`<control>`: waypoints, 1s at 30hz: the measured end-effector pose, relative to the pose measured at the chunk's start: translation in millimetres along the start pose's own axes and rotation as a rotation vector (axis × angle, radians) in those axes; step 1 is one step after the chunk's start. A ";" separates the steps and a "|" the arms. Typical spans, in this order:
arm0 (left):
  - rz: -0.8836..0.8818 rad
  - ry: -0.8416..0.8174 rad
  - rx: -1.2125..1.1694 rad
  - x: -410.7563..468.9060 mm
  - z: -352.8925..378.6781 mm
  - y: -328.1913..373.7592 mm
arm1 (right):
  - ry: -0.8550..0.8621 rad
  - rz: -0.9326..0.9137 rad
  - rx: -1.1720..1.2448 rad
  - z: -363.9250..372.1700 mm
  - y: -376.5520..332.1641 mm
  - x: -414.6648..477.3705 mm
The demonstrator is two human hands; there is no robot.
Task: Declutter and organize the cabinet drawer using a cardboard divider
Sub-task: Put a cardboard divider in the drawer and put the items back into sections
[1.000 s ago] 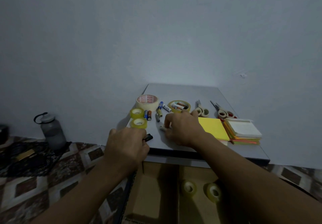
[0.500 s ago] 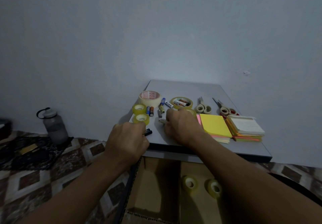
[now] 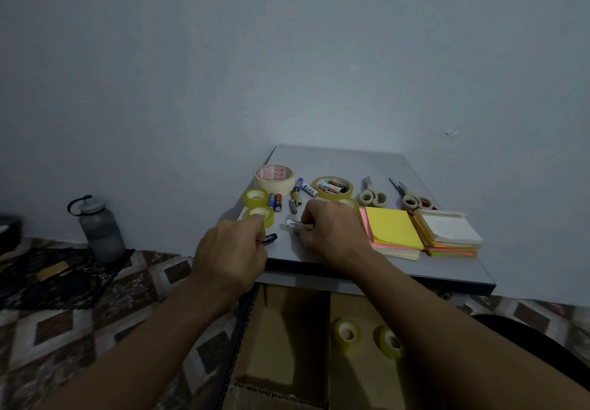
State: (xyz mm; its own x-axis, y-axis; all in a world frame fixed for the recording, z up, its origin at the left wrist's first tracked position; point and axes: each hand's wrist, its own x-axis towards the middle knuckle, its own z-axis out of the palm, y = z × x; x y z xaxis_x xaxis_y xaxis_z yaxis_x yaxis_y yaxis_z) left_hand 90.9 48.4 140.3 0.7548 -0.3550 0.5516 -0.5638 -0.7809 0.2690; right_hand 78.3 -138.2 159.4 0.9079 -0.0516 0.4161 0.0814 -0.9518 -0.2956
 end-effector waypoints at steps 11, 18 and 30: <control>-0.104 0.029 -0.169 -19.2 -12.6 1.1 | -0.098 -0.015 -0.052 -17.6 -8.8 -14.2; -0.263 0.057 -0.316 -44.2 -27.4 2.9 | 0.020 0.066 0.151 -35.9 -19.8 -40.6; -0.525 -0.237 -0.465 -149.4 -44.6 44.8 | 0.086 0.426 0.745 -46.2 -3.5 -146.7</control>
State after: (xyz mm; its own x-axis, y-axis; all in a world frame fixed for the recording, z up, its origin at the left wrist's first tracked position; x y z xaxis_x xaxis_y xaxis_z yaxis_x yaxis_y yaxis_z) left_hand -62.0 89.3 105.2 0.9866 -0.1377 0.0870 -0.1529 -0.5986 0.7864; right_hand -74.2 -141.3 139.1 0.8905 -0.4103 0.1964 0.0169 -0.4016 -0.9156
